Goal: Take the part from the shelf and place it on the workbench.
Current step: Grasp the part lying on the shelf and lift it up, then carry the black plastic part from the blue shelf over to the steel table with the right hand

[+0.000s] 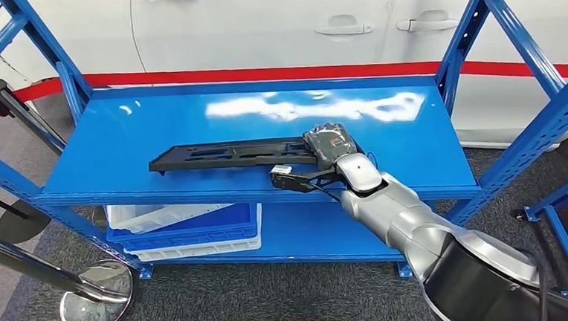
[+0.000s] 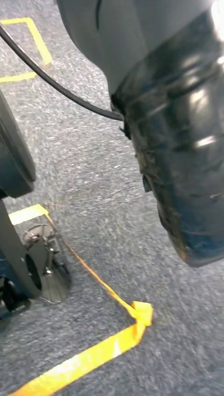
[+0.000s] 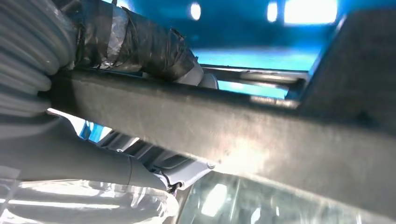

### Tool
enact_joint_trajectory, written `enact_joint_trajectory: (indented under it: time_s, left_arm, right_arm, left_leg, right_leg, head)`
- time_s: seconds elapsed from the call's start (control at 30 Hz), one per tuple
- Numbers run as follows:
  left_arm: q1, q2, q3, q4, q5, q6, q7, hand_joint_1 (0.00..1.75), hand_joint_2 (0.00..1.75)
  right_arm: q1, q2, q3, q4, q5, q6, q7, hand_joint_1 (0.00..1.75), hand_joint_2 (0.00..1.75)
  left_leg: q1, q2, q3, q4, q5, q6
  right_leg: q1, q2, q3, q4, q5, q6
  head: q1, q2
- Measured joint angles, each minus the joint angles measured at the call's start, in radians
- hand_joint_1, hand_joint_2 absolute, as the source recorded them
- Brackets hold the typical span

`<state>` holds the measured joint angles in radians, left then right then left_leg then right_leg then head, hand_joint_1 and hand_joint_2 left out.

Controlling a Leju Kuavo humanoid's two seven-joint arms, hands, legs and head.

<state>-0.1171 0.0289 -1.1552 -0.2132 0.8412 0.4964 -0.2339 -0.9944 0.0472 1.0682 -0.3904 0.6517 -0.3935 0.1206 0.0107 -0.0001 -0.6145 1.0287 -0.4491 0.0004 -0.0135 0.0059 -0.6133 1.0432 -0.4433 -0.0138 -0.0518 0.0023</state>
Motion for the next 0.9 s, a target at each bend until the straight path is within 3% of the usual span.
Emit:
enact_joint_trajectory:
  time_s: [0.03,0.1,0.17,0.2,0.23,0.33,0.4,0.5,0.57,0.63,0.7,0.73,0.77,0.83,0.9]
  left_arm:
    - [0.0,0.0,0.0,0.0,-0.006,0.016,-0.006,0.0,0.87]
    - [-0.001,-0.001,0.0,0.0,-0.013,0.045,-0.019,0.0,1.75]
    - [-0.002,-0.002,0.0,0.0,-0.016,0.078,-0.038,0.0,1.75]
    - [-0.002,-0.002,0.0,0.0,-0.016,0.1,-0.049,0.0,1.75]
    - [-0.001,-0.002,0.0,0.0,-0.015,0.119,-0.059,0.0,1.75]
    - [-0.002,-0.002,0.0,0.0,-0.01,0.144,-0.079,0.0,1.75]
    - [-0.003,0.0,0.002,0.0,-0.002,0.155,-0.092,0.0,1.75]
    - [0.0,0.0,0.008,0.0,0.016,0.177,-0.125,0.0,1.75]
    - [0.002,0.0,0.017,0.0,0.028,0.183,-0.147,0.0,1.75]
    - [0.001,0.002,0.028,0.0,0.036,0.184,-0.153,0.0,1.75]
    - [0.0,0.003,0.037,0.0,0.04,0.181,-0.138,0.0,1.75]
    - [0.001,0.003,0.04,0.0,0.041,0.18,-0.13,0.0,1.75]
    - [0.003,0.002,0.041,0.0,0.041,0.179,-0.125,0.0,1.75]
    - [0.005,0.0,0.043,0.0,0.041,0.178,-0.122,0.0,1.75]
    - [0.004,0.0,0.046,0.0,0.04,0.178,-0.122,0.0,1.75]
  right_arm:
    - [0.004,-0.002,-0.011,-0.008,-0.003,-0.043,-0.027,1.75,1.75]
    - [0.011,-0.005,-0.034,-0.032,-0.005,-0.114,-0.066,1.75,1.75]
    - [0.03,-0.013,-0.063,-0.082,0.017,-0.174,-0.083,1.75,1.75]
    - [0.047,-0.021,-0.079,-0.121,0.041,-0.199,-0.087,1.75,1.75]
    - [0.068,-0.031,-0.097,-0.17,0.072,-0.219,-0.085,1.75,1.75]
    - [0.121,-0.064,-0.155,-0.326,0.151,-0.237,-0.072,1.75,1.75]
    - [0.144,-0.081,-0.191,-0.411,0.176,-0.242,-0.069,1.75,1.75]
    - [0.195,-0.104,-0.237,-0.543,0.229,-0.265,-0.075,1.75,1.75]
    - [0.241,-0.122,-0.269,-0.651,0.285,-0.281,-0.077,1.75,1.75]
    - [0.293,-0.142,-0.303,-0.768,0.326,-0.292,-0.073,1.75,1.75]
    - [0.341,-0.159,-0.335,-0.876,0.334,-0.295,-0.072,1.75,1.75]
    - [0.359,-0.167,-0.351,-0.922,0.333,-0.295,-0.072,1.75,1.75]
    - [0.371,-0.173,-0.366,-0.964,0.332,-0.295,-0.073,1.75,1.75]
    - [0.382,-0.183,-0.39,-1.029,0.331,-0.295,-0.073,1.75,1.75]
    - [0.392,-0.19,-0.405,-1.076,0.329,-0.296,-0.071,1.75,1.75]
  left_leg:
    - [0.001,0.0,-0.009,0.02,-0.015,-0.005]
    - [0.003,0.0,-0.05,0.114,-0.069,-0.013]
    - [0.005,0.0,-0.1,0.224,-0.11,-0.016]
    - [0.005,0.0,-0.11,0.243,-0.107,-0.016]
    - [0.005,0.0,-0.104,0.227,-0.086,-0.014]
    - [0.0,0.0,-0.03,0.06,0.001,0.0]
    - [-0.006,-0.001,-0.005,0.001,0.008,0.009]
    - [-0.005,-0.001,0.005,-0.018,0.01,0.019]
    - [0.001,0.0,0.013,-0.03,0.014,0.027]
    - [0.001,0.001,0.016,-0.032,0.013,0.033]
    - [0.001,0.0,0.017,-0.029,0.011,0.036]
    - [0.001,0.0,0.017,-0.026,0.009,0.036]
    - [0.002,-0.001,0.017,-0.022,0.006,0.035]
    - [0.001,-0.001,0.014,-0.008,-0.004,0.027]
    - [-0.002,-0.002,0.009,0.003,-0.011,0.018]
  right_leg:
    - [-0.002,0.0,-0.001,-0.002,0.003,-0.006]
    - [-0.004,0.002,-0.002,-0.005,0.006,-0.014]
    - [-0.002,0.005,-0.003,-0.004,0.006,-0.017]
    - [-0.001,0.006,-0.002,-0.004,0.006,-0.017]
    - [0.0,0.007,-0.001,-0.004,0.005,-0.017]
    - [0.003,0.009,-0.001,-0.004,0.003,-0.013]
    - [0.004,0.009,-0.006,-0.004,0.004,-0.005]
    - [0.005,0.008,-0.007,-0.006,0.001,0.012]
    - [0.005,0.006,-0.028,0.044,-0.034,0.022]
    - [0.002,0.005,-0.083,0.16,-0.091,0.029]
    - [0.0,0.005,-0.125,0.243,-0.113,0.034]
    - [-0.002,0.005,-0.124,0.238,-0.097,0.035]
    - [-0.003,0.004,-0.105,0.197,-0.068,0.035]
    - [-0.005,0.003,-0.047,0.077,-0.016,0.032]
    - [-0.003,0.003,-0.016,0.015,-0.003,0.022]
  head:
    - [-0.001,0.0]
    - [-0.003,0.0]
    - [-0.003,0.0]
    - [-0.003,0.0]
    - [-0.003,0.0]
    - [-0.003,0.0]
    - [-0.002,0.0]
    - [-0.001,0.0]
    - [0.002,0.0]
    - [0.005,0.0]
    - [0.006,0.0]
    - [0.006,0.0]
    - [0.006,0.0]
    - [0.006,0.0]
    - [0.006,0.0]
